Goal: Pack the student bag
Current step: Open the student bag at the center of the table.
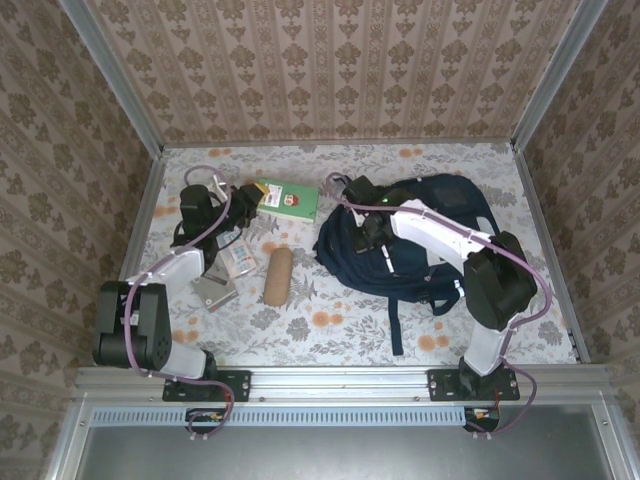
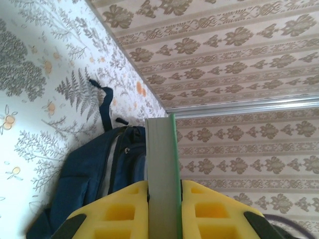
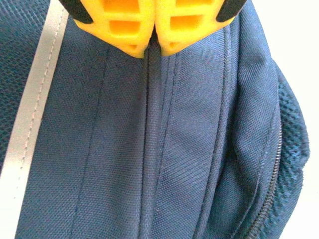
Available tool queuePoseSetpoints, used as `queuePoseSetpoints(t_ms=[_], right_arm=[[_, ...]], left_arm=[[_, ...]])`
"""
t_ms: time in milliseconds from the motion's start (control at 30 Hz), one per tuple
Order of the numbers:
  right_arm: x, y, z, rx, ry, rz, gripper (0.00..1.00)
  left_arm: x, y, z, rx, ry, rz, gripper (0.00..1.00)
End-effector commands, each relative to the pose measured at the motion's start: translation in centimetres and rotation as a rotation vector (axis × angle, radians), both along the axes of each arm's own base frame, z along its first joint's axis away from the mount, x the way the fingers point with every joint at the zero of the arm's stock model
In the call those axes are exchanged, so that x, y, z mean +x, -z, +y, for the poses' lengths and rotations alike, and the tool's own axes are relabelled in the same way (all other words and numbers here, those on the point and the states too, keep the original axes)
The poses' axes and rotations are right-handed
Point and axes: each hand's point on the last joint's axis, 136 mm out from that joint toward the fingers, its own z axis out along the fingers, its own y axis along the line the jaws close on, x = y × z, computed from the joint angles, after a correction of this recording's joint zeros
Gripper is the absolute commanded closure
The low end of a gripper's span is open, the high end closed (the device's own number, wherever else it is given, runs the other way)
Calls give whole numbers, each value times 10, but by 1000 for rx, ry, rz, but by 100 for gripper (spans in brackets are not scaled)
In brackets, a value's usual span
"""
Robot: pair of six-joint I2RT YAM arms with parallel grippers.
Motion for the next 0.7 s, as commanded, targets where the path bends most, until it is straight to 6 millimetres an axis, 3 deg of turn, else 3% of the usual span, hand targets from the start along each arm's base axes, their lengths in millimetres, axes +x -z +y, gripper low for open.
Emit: queuePoseSetpoints(t_ms=[0, 267, 433, 667], right_arm=[[19, -72, -7, 66, 45, -164, 100], [40, -163, -18, 429, 129, -265, 100], [41, -211, -12, 641, 77, -306, 100], [47, -236, -14, 774, 76, -314, 100]], left_arm=[[-4, -11, -2, 27, -22, -73, 100], [-15, 1, -41, 73, -13, -74, 100], [-15, 8, -71, 72, -10, -76, 100], [-11, 17, -130, 30, 16, -87, 100]])
